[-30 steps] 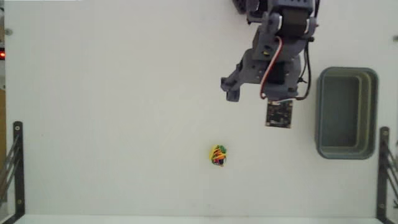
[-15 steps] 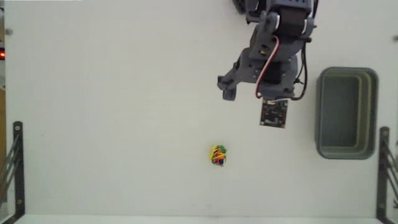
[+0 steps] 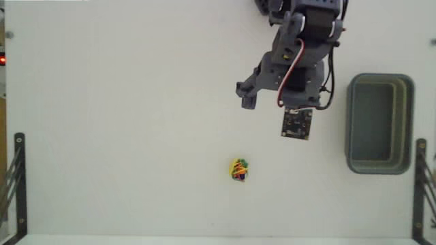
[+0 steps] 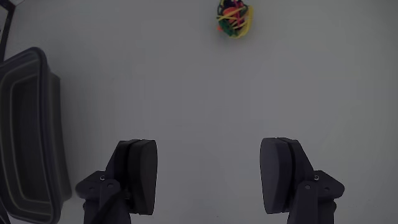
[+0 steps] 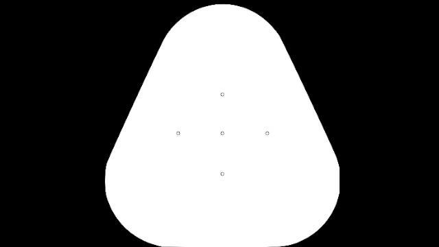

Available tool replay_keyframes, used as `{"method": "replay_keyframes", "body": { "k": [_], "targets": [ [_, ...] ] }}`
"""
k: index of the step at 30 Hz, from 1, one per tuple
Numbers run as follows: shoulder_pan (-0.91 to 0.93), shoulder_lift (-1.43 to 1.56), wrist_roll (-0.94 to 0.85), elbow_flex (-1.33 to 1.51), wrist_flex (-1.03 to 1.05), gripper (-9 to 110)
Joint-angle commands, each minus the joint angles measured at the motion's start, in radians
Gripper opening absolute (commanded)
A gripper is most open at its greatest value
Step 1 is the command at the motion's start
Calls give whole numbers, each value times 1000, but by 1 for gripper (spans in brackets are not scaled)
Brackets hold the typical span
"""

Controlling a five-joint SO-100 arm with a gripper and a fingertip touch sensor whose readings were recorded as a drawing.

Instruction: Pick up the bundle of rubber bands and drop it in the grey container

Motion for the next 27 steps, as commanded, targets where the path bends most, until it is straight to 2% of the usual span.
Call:
{"method": "replay_keyframes", "body": {
  "k": [1,20,27],
  "targets": [
    [19,34,3,5,2,110],
    [19,32,3,5,1,110],
    [19,-63,3,-9,-80,110]
  ]
}}
